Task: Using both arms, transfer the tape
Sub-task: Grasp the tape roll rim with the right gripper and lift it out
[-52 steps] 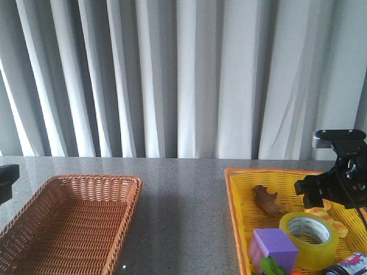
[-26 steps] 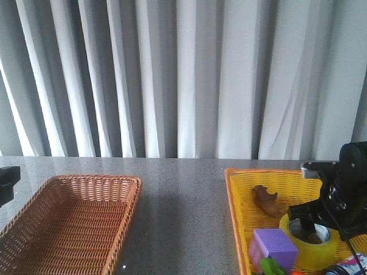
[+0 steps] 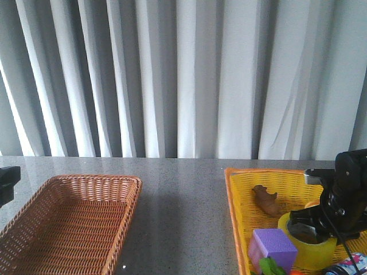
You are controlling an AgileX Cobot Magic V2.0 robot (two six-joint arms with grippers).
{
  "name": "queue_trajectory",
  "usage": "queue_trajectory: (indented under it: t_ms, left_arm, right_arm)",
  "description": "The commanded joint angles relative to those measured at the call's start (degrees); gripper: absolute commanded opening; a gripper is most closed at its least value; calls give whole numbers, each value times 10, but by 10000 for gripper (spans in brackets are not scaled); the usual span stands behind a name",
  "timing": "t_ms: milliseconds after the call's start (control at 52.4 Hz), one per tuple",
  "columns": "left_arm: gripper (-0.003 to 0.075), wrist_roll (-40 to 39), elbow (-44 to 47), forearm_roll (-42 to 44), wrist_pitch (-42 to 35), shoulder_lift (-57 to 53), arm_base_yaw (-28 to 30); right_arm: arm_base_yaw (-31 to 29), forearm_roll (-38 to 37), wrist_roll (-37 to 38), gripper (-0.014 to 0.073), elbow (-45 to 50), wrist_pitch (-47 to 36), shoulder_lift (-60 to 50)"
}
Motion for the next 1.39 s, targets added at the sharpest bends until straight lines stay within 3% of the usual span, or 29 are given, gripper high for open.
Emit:
queue_trajectory:
  t_ms: [0, 134, 382, 534, 744, 1049, 1373]
  left_arm:
    - [540, -5, -19, -6, -37, -8, 0]
    - [540, -5, -19, -6, -37, -8, 0]
    - [540, -5, -19, -6, -36, -8, 0]
    - [540, -5, -19, -6, -36, -8, 0]
    - [540, -5, -19, -6, -34, -8, 0]
    - [540, -5, -19, -6, -28, -8, -1]
    - [540, -5, -19, -6, -23, -8, -1]
  right_arm:
    - [0, -2, 1, 105, -19, -22, -28]
    - [0, -16, 1, 44, -46, 9, -28]
    - [1, -28, -15, 47, -143, 64, -60]
    - [12, 36, -67, 50, -196, 49, -99]
    - [99, 103, -140, 59, -259, 42, -108]
    - [261, 18, -123, 64, -295, 45, -42]
    - [275, 7, -101, 70, -295, 64, 58]
